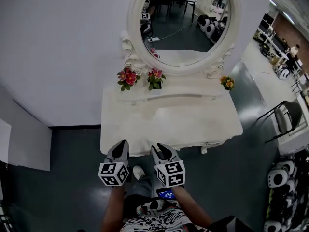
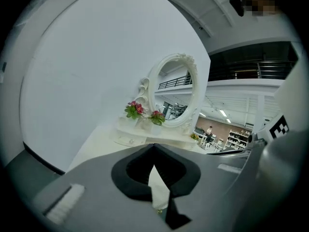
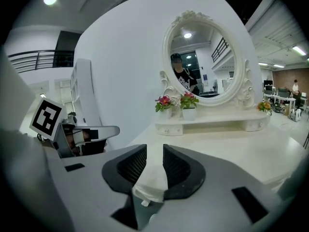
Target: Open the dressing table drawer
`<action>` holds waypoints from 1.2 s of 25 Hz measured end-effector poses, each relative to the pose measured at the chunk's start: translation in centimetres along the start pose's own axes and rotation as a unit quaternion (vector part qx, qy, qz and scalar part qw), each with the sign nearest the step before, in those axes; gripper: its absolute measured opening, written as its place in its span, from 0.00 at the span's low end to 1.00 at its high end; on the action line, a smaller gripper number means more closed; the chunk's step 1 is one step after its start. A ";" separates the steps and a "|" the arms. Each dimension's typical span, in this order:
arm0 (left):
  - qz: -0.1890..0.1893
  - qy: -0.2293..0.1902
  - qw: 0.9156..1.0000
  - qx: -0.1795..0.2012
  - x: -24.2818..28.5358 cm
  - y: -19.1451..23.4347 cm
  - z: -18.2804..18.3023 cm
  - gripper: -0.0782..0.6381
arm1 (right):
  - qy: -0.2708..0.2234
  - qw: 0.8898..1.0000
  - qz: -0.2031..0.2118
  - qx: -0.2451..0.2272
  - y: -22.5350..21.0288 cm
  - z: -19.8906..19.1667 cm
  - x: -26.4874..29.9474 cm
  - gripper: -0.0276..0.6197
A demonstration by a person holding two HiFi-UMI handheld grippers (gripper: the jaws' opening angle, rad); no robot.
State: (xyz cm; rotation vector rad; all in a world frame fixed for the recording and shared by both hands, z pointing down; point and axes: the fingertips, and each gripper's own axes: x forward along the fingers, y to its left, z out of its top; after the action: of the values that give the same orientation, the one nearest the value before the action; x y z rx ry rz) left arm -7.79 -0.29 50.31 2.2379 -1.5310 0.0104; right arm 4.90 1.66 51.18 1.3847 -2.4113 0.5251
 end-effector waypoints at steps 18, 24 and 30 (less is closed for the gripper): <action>-0.014 0.079 0.997 -0.002 15.7 9.9 1.1 0.11 | 0.065 0.998 -0.006 0.001 -4.4 5.2 20.5 0.26; -0.002 0.081 0.997 -0.002 17.6 11.6 1.3 0.11 | 0.086 0.996 0.008 0.007 -4.4 4.1 23.5 0.26; 0.018 0.092 0.995 -0.018 18.7 12.9 0.2 0.11 | 0.107 0.994 0.024 0.006 -4.6 3.0 26.3 0.27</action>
State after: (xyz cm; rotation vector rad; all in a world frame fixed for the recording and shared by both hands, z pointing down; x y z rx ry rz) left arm -12.05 -20.83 59.03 2.1184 -1.4602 0.1926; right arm -4.04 -21.75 60.80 1.2111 -2.2755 0.6657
